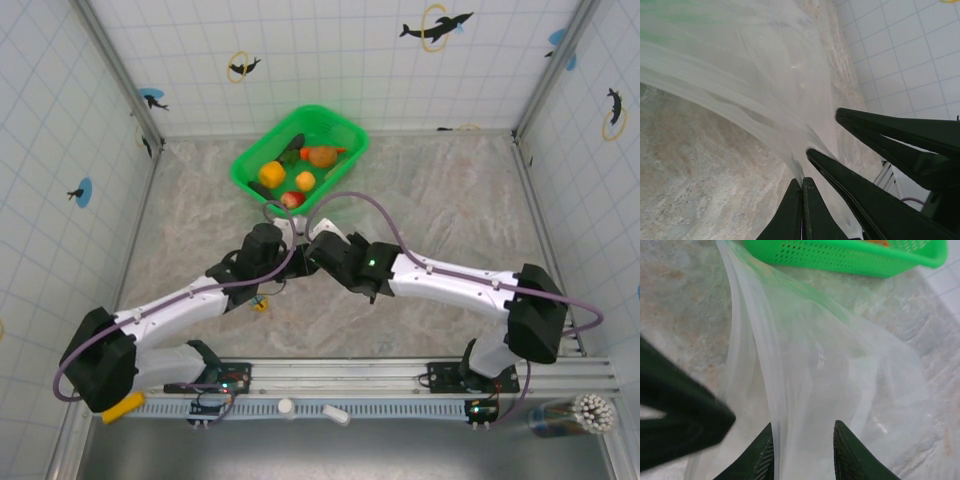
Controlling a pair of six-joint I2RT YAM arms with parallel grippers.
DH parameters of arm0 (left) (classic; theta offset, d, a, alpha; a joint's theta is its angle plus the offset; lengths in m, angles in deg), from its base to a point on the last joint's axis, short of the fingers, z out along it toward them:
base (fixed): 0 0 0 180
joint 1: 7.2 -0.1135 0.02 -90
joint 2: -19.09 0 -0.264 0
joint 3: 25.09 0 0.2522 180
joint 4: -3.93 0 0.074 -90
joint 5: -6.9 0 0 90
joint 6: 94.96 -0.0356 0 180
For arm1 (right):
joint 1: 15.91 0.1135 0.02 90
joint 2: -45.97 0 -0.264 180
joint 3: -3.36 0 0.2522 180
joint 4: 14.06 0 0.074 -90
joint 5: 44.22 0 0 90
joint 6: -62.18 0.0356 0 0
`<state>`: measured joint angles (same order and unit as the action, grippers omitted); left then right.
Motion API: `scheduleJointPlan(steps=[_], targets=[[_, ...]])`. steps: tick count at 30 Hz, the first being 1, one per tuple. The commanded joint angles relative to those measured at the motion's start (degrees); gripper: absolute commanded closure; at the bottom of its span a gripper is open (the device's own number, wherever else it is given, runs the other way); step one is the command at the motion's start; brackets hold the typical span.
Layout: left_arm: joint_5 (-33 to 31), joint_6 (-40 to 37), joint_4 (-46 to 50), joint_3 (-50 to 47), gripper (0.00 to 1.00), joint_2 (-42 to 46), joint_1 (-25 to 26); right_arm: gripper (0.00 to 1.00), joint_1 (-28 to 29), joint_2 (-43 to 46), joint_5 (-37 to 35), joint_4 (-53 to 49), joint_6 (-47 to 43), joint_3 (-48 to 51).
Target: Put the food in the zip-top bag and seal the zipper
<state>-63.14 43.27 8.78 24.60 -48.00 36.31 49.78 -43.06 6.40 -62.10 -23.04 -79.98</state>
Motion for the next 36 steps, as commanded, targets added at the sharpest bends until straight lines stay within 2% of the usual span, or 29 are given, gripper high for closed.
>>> scheduleJointPlan(steps=[1,7,10,15,20,25,27,30,32,36], targets=[[-3.02,0.11,5.13,5.72,1.00,1.70,0.18,0.75,0.17,-2.77,-7.42,-4.26,-0.20,-7.60],[-10.04,1.49,18.02,13.44,1.00,2.71,0.17,0.90,-5.19,0.32,-2.23,-1.63,-0.32,-12.99],[-11.91,2.35,21.34,15.47,1.00,2.86,0.15,0.98,-6.58,0.94,-3.23,-2.16,-0.03,-15.65],[-16.72,3.10,31.81,20.59,1.00,1.92,-0.07,1.00,-9.44,2.65,-3.72,-1.51,1.71,-16.21],[-15.13,4.60,36.52,26.44,1.00,1.51,-1.30,1.00,-12.87,5.32,-0.37,0.16,5.53,-16.36],[-9.21,7.21,36.23,28.47,0.97,-1.14,-3.07,1.00,-10.43,5.89,0.93,1.19,8.34,-17.47],[-7.84,7.91,34.91,29.32,0.92,-1.93,-3.08,1.00,-8.30,5.90,-0.59,2.19,8.59,-16.57],[-5.30,8.26,30.94,30.03,0.69,-2.47,-3.08,1.00,-5.82,5.54,-4.37,2.85,8.40,-14.82],[-5.18,8.21,30.80,31.13,0.60,-3.25,-3.08,1.00,-5.32,5.86,-4.71,3.33,9.17,-13.88],[-7.44,7.24,33.61,32.83,0.56,-4.87,-3.08,1.00,-3.81,7.05,-6.12,5.40,10.07,-11.90]])
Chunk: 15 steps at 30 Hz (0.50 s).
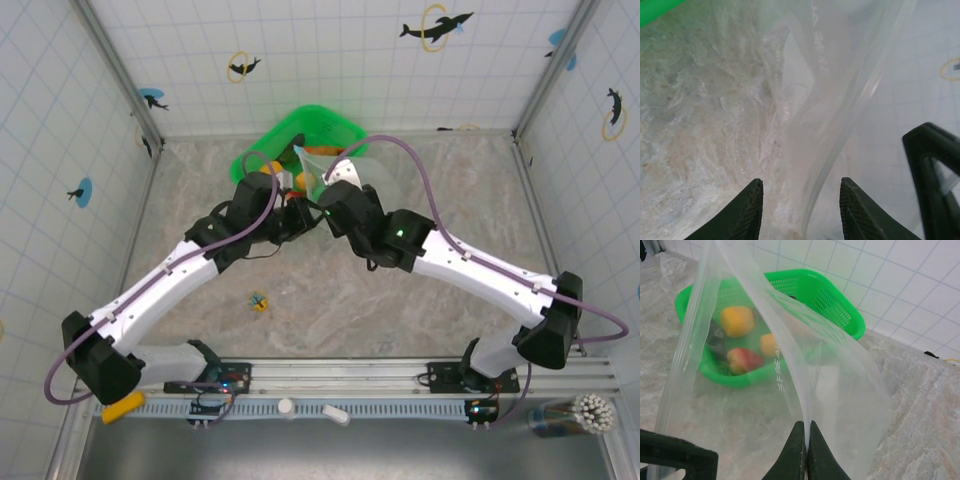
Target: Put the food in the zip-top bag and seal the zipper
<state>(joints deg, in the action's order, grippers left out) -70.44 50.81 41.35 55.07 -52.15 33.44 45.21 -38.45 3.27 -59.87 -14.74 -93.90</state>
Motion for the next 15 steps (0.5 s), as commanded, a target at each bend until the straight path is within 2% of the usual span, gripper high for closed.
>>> scheduleJointPlan(steps=[1,8,10,15], targets=[[-0.91,-0.26,1.38,2.17,0.56,-0.75,-0.26,1.00,1.07,2.88,-3.60,3.88,2.07,2.80],[-9.13,0.79,-2.72,-2.37,0.70,3.33,-0.39,1.00,1.69,6.57,-6.53,9.00,4.45,9.35],[-9.53,0.94,-5.53,-4.37,0.75,4.25,-0.42,1.00,1.63,7.62,-6.20,10.30,5.22,10.99],[-9.36,-0.03,-5.51,-4.58,1.00,2.49,-0.44,1.00,1.63,7.78,-5.81,10.39,6.59,11.45]])
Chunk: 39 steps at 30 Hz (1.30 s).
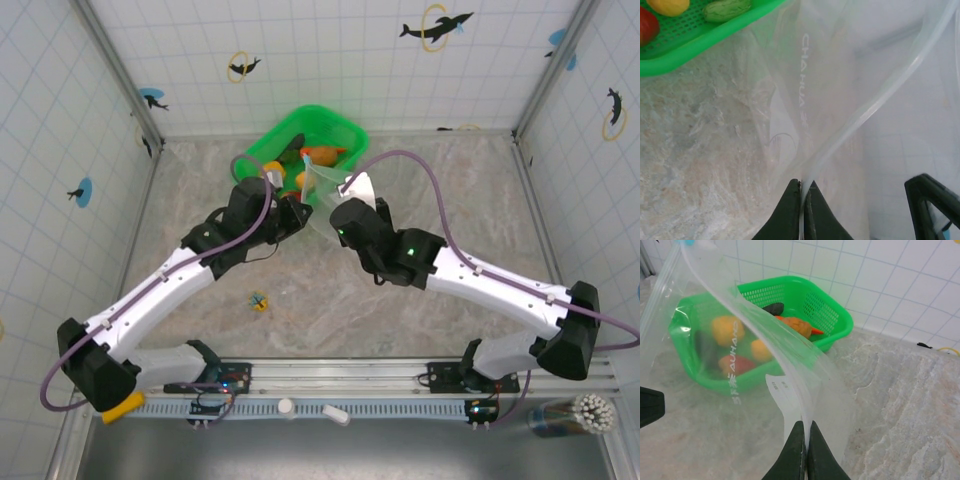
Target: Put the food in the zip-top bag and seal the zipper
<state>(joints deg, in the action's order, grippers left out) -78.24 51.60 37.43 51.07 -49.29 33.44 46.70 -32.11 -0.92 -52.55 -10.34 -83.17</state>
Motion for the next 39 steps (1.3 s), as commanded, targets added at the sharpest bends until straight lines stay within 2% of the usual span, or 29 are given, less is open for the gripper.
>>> scheduleJointPlan(steps=[1,5,9,13,18,23,26,31,34,39], targets=[[-1.77,-1.18,-1.49,-0.47,1.00,-0.32,-0.40,1.00,0.14,1.38,-1.70,3.04,2.52,0.61],[-2.09,-1.69,-0.94,1.08,1.00,0.84,-0.39,1.00,-0.61,2.03,-2.72,2.76,5.60,0.44],[0.96,-3.00,-0.87,2.47,1.00,1.12,-0.39,1.00,-2.05,3.28,1.15,5.32,9.49,1.64],[1.02,-1.40,-1.83,0.11,0.85,1.76,-0.39,1.00,-1.84,2.79,2.77,6.60,10.95,1.19],[-0.14,2.25,-2.36,-3.08,0.78,2.33,-0.39,1.00,-0.27,1.56,0.35,7.22,12.22,0.82],[0.38,3.83,-4.13,-4.59,0.78,3.06,-0.14,1.00,0.84,0.74,-2.98,7.67,13.53,1.07],[-0.78,3.65,-4.10,-4.55,0.82,3.52,0.05,1.00,1.11,0.83,-4.46,8.09,13.90,1.49],[-2.00,3.90,-4.18,-4.85,1.00,4.48,0.22,1.00,1.02,1.61,-6.02,8.79,14.78,2.50],[-2.15,0.60,-3.05,-2.26,1.00,4.15,0.31,1.00,0.85,1.58,-4.19,9.35,14.72,2.31],[-7.80,-9.22,9.85,9.86,1.00,2.90,0.31,1.00,0.41,2.37,-0.44,9.64,15.71,1.69]])
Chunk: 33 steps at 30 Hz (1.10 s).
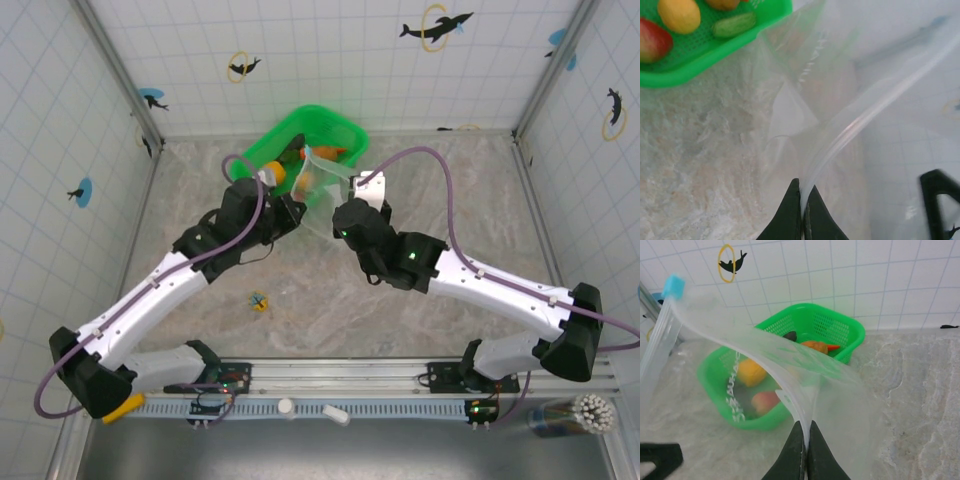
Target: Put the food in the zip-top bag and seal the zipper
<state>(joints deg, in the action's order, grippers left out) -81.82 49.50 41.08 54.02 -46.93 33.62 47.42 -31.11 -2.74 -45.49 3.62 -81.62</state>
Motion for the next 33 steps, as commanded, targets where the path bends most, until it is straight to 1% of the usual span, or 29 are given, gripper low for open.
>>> scheduleJointPlan(steps=[1,2,5,6,9,10,12,15,16,17,19,20,21,22,24,26,27,29,32,33], targets=[[-4.76,-8.59,8.16,8.57,1.00,0.62,0.05,1.00,-0.91,1.93,3.84,3.21,2.24,0.52],[-5.43,-9.92,9.91,10.10,1.00,0.57,0.05,0.98,-1.68,2.54,7.03,4.31,2.70,1.29],[-7.42,-13.36,16.75,16.27,1.00,-0.54,-0.12,0.72,-4.50,4.08,17.21,7.17,4.36,2.27],[-9.16,-14.48,19.33,18.59,1.00,-0.97,-0.12,0.65,-5.42,4.42,20.60,8.01,4.06,2.14],[-16.67,-18.11,26.19,24.22,1.00,-1.23,-0.15,0.48,-9.41,5.60,31.24,11.26,3.28,3.04],[-20.22,-19.37,28.13,25.74,1.00,-1.22,-0.14,0.46,-11.74,5.71,35.41,11.65,4.25,3.48],[-26.30,-21.17,31.10,27.87,1.00,-1.33,-0.14,0.44,-16.33,5.39,41.28,12.05,6.26,4.75],[-32.76,-23.16,32.92,27.90,1.00,-1.31,-0.21,0.40,-19.96,3.17,42.83,11.26,6.70,5.71],[-33.74,-23.67,32.96,27.39,1.00,-1.31,-0.49,0.35,-20.64,2.07,43.06,10.79,6.79,5.49],[-34.18,-24.03,32.85,26.45,1.00,-1.39,-1.18,0.30,-21.23,0.07,42.51,9.29,6.98,4.31],[-33.99,-24.33,32.47,25.02,1.00,-1.36,-2.89,0.26,-21.98,-2.80,41.74,7.73,7.45,2.33],[-33.17,-24.76,31.35,23.68,1.00,-0.81,-3.85,0.19,-22.06,-3.16,41.64,9.56,7.32,3.10],[-31.74,-25.21,29.99,22.39,1.00,-0.21,-5.04,0.10,-22.45,-2.80,43.79,13.54,7.47,4.76],[-30.27,-25.47,28.91,21.57,1.00,0.15,-6.28,0.06,-22.83,-2.61,47.48,17.89,7.55,6.52],[-26.38,-26.10,26.82,19.87,1.00,0.53,-7.92,0.06,-23.42,-3.72,58.97,27.13,8.13,7.64],[-22.56,-26.40,24.52,18.26,1.00,0.60,-8.12,0.06,-22.78,-5.84,66.10,29.25,7.57,5.42],[-20.63,-26.41,23.63,17.50,1.00,0.50,-8.12,0.06,-21.96,-6.79,67.01,28.15,5.77,3.28],[-18.90,-26.22,22.73,16.65,1.00,-0.09,-8.13,0.05,-19.94,-7.85,67.23,24.63,1.23,-0.43],[-19.32,-26.23,22.14,16.12,1.00,-0.60,-8.46,0.03,-17.93,-7.84,68.45,23.37,-2.55,-3.06],[-19.34,-26.16,21.98,16.26,1.00,-0.53,-8.97,0.00,-17.46,-7.47,69.41,24.03,-3.30,-3.22]])
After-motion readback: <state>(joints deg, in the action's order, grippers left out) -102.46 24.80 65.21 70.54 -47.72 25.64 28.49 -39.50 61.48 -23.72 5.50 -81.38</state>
